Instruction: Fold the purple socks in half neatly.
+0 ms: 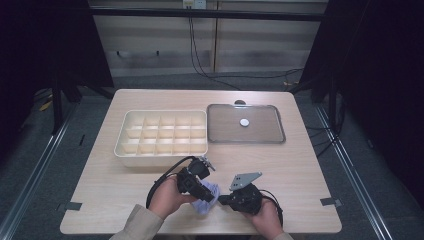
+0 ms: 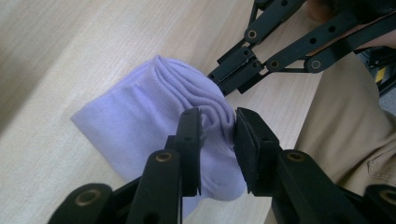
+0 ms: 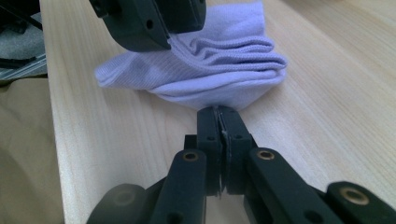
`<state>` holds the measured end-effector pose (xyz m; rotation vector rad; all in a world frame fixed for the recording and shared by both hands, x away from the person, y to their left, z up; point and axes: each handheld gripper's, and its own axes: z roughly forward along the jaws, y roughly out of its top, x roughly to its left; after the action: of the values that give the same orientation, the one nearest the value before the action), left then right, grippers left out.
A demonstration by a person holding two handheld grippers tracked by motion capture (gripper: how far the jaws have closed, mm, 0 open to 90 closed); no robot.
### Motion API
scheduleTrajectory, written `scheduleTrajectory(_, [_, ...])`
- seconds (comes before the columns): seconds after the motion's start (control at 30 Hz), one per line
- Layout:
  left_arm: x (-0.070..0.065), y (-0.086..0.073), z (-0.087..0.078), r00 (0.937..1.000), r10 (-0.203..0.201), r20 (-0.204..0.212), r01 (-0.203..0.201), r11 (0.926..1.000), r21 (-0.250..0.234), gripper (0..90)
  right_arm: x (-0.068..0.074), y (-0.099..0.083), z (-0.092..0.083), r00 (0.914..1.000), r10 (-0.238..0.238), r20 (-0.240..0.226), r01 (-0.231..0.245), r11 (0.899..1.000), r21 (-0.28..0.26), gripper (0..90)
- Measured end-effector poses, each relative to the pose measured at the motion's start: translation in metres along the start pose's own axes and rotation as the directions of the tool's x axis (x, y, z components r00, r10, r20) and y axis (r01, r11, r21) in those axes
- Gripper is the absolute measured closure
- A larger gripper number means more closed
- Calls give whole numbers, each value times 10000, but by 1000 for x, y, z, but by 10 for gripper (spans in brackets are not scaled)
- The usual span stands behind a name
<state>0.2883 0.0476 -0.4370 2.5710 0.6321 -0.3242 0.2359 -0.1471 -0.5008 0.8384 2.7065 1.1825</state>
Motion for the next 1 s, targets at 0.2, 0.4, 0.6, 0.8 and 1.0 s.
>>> scheduleTrajectory(0.2, [2,1,-4,10000,-18,36,19,10000,-72,710,0,0,0,10000,-13,-4,13,10000,-10,876])
scheduleTrajectory(0.4, [5,2,-6,9999,-111,-18,110,9999,-118,710,0,0,0,10000,16,-1,-16,10000,4,876])
scheduleTrajectory(0.6, [11,0,-7,9993,-226,-297,221,9996,-161,782,0,0,0,10000,19,-14,-19,10000,-4,877])
scheduleTrajectory(0.8, [18,-2,8,9984,-212,-520,215,9998,49,871,0,0,0,10000,17,-12,-17,10000,4,876])
scheduleTrajectory(1.0, [11,1,14,9981,86,-603,-83,9999,57,862,0,0,0,9999,100,-44,-100,10000,-3,877])
